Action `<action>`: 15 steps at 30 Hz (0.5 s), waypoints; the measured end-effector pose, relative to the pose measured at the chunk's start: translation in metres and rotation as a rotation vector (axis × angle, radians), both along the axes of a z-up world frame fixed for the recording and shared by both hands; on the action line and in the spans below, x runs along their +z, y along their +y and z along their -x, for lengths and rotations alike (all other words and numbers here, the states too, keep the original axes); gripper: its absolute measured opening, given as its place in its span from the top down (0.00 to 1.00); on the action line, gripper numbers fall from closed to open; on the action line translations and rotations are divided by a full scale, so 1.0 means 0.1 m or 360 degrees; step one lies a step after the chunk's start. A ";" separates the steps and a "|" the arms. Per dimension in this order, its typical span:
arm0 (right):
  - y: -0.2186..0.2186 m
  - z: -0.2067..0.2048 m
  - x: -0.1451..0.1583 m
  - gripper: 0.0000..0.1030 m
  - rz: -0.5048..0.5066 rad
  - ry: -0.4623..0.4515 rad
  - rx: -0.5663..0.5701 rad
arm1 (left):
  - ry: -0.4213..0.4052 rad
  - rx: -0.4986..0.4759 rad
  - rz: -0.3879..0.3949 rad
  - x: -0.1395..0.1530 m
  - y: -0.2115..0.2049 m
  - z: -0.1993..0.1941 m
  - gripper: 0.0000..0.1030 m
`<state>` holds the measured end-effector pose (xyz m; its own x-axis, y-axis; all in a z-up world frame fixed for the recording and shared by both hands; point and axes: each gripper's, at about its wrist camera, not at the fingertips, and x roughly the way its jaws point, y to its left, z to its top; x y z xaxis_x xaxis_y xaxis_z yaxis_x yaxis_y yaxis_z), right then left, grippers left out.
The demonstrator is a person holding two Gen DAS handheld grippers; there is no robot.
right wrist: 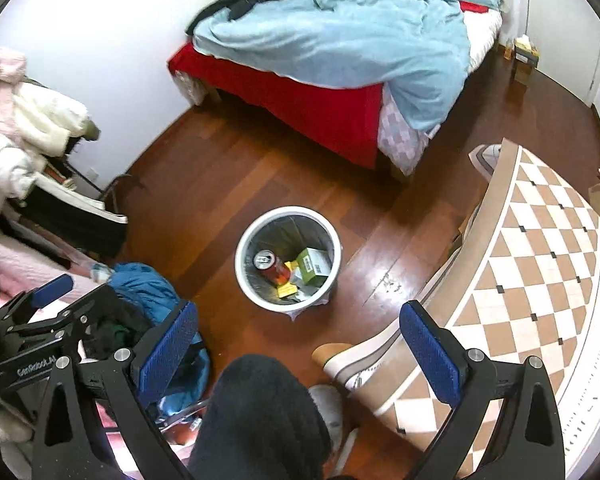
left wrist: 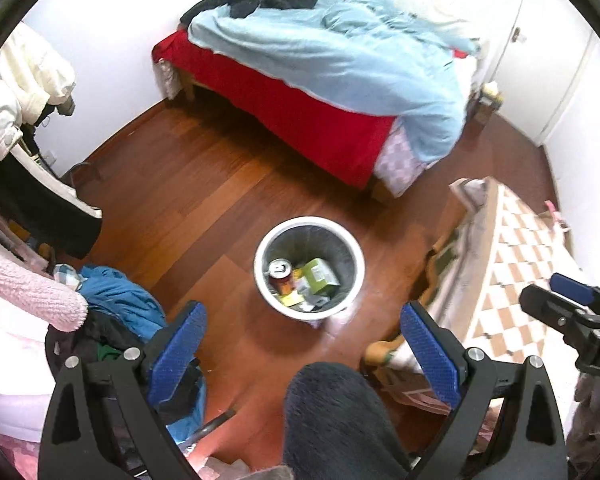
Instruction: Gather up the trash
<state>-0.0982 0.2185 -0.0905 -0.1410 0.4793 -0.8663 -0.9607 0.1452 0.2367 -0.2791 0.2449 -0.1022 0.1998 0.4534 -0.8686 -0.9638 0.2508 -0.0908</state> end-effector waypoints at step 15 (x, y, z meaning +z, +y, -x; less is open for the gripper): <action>-0.67 -0.03 0.94 0.01 -0.0188 0.0171 0.0081 | -0.0280 -0.0142 -0.0116 0.80 -0.43 0.08 0.04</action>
